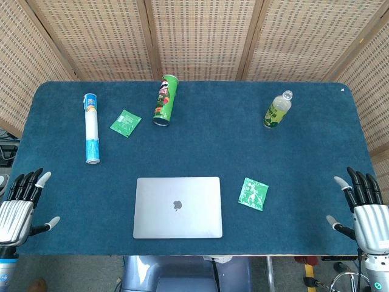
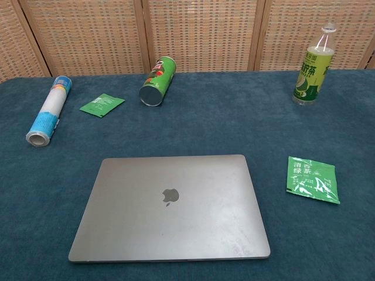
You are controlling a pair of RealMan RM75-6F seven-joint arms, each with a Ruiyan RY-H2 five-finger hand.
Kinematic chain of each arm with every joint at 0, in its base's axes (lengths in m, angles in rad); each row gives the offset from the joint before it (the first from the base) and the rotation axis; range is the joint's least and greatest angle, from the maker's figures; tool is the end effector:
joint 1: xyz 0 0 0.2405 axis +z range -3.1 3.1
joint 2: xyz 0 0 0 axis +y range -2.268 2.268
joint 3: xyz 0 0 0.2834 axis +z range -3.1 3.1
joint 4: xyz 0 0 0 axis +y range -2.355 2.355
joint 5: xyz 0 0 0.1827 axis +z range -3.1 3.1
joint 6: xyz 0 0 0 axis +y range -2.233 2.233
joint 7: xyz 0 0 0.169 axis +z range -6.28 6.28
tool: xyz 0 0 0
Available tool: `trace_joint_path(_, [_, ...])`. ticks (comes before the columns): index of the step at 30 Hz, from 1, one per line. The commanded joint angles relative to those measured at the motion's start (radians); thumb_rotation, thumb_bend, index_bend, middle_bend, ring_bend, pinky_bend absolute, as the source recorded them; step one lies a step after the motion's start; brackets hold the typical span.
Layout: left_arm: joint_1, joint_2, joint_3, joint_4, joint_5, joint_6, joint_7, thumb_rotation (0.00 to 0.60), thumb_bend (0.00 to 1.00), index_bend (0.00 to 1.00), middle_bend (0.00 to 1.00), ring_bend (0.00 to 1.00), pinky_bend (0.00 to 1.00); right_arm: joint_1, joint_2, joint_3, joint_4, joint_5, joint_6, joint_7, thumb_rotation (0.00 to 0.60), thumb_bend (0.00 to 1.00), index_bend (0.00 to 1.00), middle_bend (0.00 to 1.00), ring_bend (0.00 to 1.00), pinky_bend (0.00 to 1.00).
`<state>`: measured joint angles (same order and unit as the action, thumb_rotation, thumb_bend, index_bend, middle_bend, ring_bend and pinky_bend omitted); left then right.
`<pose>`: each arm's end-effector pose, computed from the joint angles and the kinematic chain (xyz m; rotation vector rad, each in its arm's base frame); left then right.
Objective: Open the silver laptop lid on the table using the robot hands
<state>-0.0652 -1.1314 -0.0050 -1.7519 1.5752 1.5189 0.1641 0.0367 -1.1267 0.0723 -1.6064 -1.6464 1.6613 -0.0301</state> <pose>-0.2926 0.1892 0.1765 -1.4531 -0.8807 -0.9198 -0.2986 -0.1905 0.2149 1.3715 -0.7064 1.0498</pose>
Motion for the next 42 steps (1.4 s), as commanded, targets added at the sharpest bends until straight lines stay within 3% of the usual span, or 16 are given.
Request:
trace_joint_path(1, [-0.001, 0.000, 0.001, 0.001, 0.000, -0.002, -0.001, 0.600, 0.00, 0.00, 0.00, 0.00, 0.00, 0.000, 0.000, 0.000, 0.000, 0.001, -0.001, 0.001, 0.600, 0.00, 0.17, 0.00, 0.00, 0.00])
trace_joint_path(9, [-0.031, -0.007, 0.020, 0.004, 0.054, -0.044, -0.001, 0.600, 0.00, 0.00, 0.00, 0.00, 0.00, 0.000, 0.007, 0.003, -0.003, 0.007, -0.002, 0.015, 0.600, 0.00, 0.17, 0.00, 0.00, 0.00])
trace_joint_path(10, [-0.076, -0.025, 0.035, 0.004, 0.119, -0.103, 0.024, 0.600, 0.00, 0.00, 0.00, 0.00, 0.00, -0.001, 0.008, 0.005, -0.003, 0.013, -0.002, 0.018, 0.600, 0.00, 0.17, 0.00, 0.00, 0.00])
trace_joint_path(13, [-0.153, -0.055, 0.033, -0.005, 0.173, -0.200, 0.058, 0.600, 0.00, 0.00, 0.00, 0.00, 0.00, 0.000, 0.010, 0.007, -0.003, 0.021, -0.009, 0.021, 0.600, 0.00, 0.17, 0.00, 0.00, 0.00])
trace_joint_path(19, [-0.333, -0.187, -0.007, 0.019, 0.273, -0.385, 0.116, 0.600, 0.00, 0.00, 0.00, 0.00, 0.00, 0.002, 0.012, 0.013, -0.006, 0.035, -0.017, 0.023, 0.600, 0.00, 0.17, 0.00, 0.00, 0.00])
trace_joint_path(27, [-0.445, -0.320, -0.037, 0.044, 0.226, -0.548, 0.160, 0.600, 0.00, 0.00, 0.00, 0.00, 0.00, 0.007, 0.013, 0.016, 0.002, 0.052, -0.034, 0.036, 0.600, 0.00, 0.17, 0.00, 0.00, 0.00])
trace_joint_path(31, [-0.507, -0.437, -0.052, 0.088, 0.147, -0.658, 0.189, 0.600, 0.00, 0.00, 0.00, 0.00, 0.00, 0.010, 0.018, 0.021, 0.010, 0.069, -0.047, 0.064, 0.600, 0.00, 0.17, 0.00, 0.00, 0.00])
trace_joint_path(42, [-0.531, -0.536, -0.033, 0.141, 0.079, -0.684, 0.263, 0.600, 0.00, 0.00, 0.00, 0.00, 0.00, 0.015, 0.026, 0.022, 0.011, 0.086, -0.067, 0.085, 0.600, 0.00, 0.17, 0.00, 0.00, 0.00])
